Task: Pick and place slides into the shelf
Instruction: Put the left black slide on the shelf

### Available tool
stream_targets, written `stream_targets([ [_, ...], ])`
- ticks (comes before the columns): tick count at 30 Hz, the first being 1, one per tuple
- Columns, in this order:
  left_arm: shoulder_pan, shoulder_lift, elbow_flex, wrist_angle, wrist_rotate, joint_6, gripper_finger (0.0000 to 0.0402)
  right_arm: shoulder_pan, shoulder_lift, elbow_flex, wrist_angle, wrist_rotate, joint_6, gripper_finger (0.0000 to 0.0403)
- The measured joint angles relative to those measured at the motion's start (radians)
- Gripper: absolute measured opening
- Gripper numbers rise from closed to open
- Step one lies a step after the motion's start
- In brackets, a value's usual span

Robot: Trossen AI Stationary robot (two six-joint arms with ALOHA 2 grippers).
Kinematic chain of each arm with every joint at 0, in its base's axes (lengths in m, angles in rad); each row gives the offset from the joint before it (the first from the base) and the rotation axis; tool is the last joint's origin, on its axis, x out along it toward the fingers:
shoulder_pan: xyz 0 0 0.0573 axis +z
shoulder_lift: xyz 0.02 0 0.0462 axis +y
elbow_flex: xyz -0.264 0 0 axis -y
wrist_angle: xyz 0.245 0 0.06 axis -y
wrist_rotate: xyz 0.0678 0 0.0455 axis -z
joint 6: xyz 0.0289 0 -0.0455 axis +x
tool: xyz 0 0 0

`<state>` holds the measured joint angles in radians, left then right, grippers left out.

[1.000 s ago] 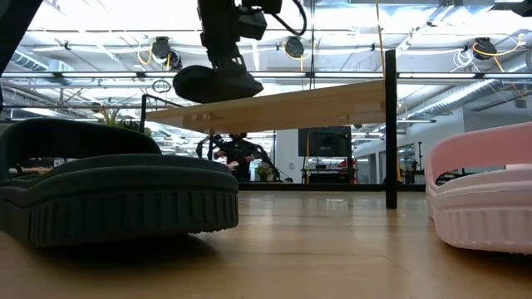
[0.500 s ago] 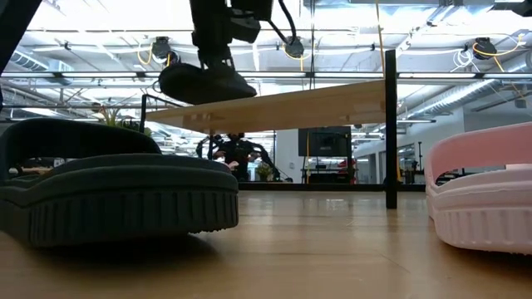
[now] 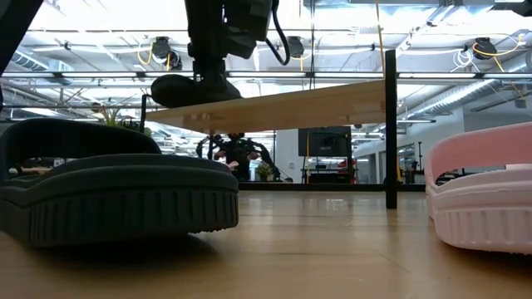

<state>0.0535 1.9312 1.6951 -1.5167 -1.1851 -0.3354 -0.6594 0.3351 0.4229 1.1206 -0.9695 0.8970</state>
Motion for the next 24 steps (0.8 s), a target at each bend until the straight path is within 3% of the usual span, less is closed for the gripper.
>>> stream_targets([
  [24, 0.026, 0.04, -0.001, 0.009, 0.031, 0.028, 0.0, 0.0, 0.0, 0.0, 0.001, -0.003, 0.007, 0.0187],
])
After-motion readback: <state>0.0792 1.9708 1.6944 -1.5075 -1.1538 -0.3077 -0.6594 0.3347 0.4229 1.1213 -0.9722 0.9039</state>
